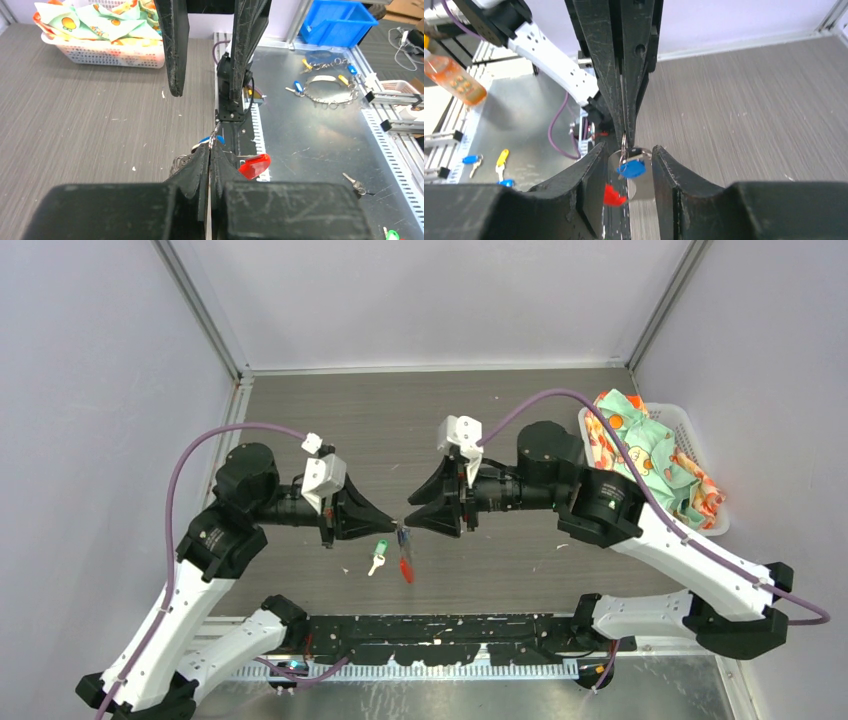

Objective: Put the keys on the keyring

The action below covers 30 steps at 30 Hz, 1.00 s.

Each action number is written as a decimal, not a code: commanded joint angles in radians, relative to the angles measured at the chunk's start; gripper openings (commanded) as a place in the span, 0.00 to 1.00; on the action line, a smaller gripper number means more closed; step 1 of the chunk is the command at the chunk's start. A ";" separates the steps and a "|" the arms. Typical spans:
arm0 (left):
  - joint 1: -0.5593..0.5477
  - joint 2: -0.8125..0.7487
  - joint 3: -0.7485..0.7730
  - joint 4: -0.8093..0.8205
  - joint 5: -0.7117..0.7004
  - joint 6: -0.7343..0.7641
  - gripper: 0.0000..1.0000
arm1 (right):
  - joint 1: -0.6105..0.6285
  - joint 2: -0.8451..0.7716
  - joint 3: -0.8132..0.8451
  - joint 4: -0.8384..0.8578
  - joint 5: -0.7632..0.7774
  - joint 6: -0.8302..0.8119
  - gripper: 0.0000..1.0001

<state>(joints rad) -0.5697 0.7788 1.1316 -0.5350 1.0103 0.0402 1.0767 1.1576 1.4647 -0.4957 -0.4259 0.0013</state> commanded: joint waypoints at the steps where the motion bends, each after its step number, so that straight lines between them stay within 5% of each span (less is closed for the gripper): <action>1: -0.005 -0.003 0.012 0.172 0.056 -0.141 0.00 | 0.000 -0.035 -0.087 0.233 0.029 0.084 0.43; 9: -0.005 0.008 0.043 0.207 0.058 -0.164 0.00 | -0.001 -0.062 -0.159 0.366 0.012 0.122 0.42; 17: -0.005 -0.006 0.035 0.207 0.017 -0.166 0.00 | -0.001 -0.050 -0.135 0.307 0.008 0.115 0.10; 21: -0.005 -0.008 0.033 0.209 0.003 -0.168 0.00 | -0.001 -0.041 -0.103 0.230 -0.005 0.094 0.31; 23: -0.004 -0.009 0.031 0.208 0.002 -0.169 0.00 | -0.001 -0.043 -0.103 0.224 0.000 0.095 0.32; 26: -0.005 -0.009 0.031 0.210 0.001 -0.169 0.00 | 0.000 -0.043 -0.102 0.223 0.000 0.094 0.30; 30: -0.005 -0.007 0.032 0.207 0.002 -0.166 0.00 | -0.003 -0.040 -0.100 0.224 0.010 0.092 0.14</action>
<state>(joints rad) -0.5697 0.7834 1.1332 -0.3923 1.0119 -0.1135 1.0775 1.1172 1.3205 -0.2794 -0.4278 0.1036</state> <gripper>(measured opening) 0.010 0.189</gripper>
